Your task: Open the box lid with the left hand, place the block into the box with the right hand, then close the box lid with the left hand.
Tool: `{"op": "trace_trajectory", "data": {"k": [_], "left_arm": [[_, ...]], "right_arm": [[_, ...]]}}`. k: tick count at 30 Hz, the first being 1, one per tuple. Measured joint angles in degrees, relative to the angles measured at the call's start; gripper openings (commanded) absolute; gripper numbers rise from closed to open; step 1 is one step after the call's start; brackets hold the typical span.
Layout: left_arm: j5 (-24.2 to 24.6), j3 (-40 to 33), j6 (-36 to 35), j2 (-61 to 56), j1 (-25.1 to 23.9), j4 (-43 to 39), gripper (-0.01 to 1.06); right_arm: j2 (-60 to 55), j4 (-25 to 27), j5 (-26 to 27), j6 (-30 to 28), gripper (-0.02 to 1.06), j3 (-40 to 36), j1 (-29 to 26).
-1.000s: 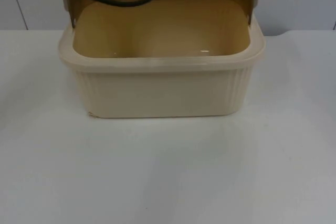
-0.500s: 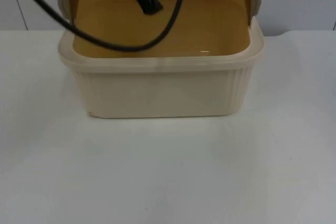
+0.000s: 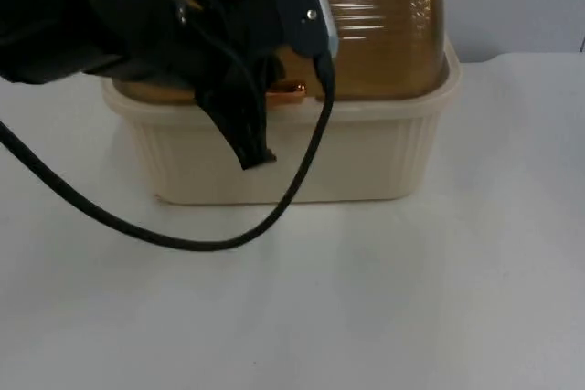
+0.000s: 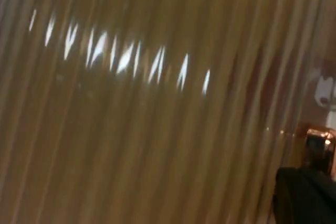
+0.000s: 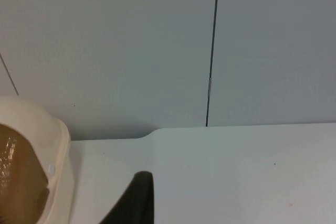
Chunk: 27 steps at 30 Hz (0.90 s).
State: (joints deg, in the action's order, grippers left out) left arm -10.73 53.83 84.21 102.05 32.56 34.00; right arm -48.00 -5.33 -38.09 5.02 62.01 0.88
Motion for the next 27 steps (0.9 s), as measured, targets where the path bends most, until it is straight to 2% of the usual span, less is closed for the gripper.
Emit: {"op": "trace_trajectory", "data": {"k": [5, 8, 11, 13, 14, 17, 23, 25, 27], "left_arm": [[0.7, -0.1, -4.4, -6.6, 0.1, 5.5, 0.0], [2.9, -0.1, -6.2, -12.8, 0.4, 12.9, 0.0], [2.6, -0.1, -6.5, -16.2, 0.5, 19.2, 0.0], [-1.0, -0.1, -6.8, -19.9, 0.5, 25.8, 0.0], [-1.0, -0.1, -6.8, -19.9, 0.5, 25.8, 0.0], [-8.2, -0.1, -6.4, -24.2, 0.5, 30.5, 0.0], [-14.1, -0.1, -1.4, -31.9, 0.5, 37.2, 0.0], [-14.6, 0.0, -1.1, -33.2, -0.2, 39.3, 0.0], [-10.4, 0.6, -0.7, -34.7, -4.9, 46.1, 0.0]], "right_arm": [[0.0, 0.8, 0.0, 0.0, 1.04, 0.0, 0.0], [0.0, 0.8, 0.0, 0.0, 1.04, 0.0, 0.0], [0.0, 0.8, 0.0, 0.0, 1.04, 0.0, 0.0], [0.0, 0.8, 0.0, 0.1, 1.04, 0.0, 0.0], [0.0, 0.8, 0.0, 0.1, 1.04, 0.0, 0.0], [0.0, 0.8, -0.1, 0.2, 1.04, 0.0, 0.0], [0.0, 0.8, -0.1, 0.2, 1.04, 0.0, 0.0], [0.0, 0.8, -0.1, 0.2, 1.04, 0.0, 0.0], [0.0, 0.8, -0.1, 0.2, 1.04, 0.0, 0.0]]}}
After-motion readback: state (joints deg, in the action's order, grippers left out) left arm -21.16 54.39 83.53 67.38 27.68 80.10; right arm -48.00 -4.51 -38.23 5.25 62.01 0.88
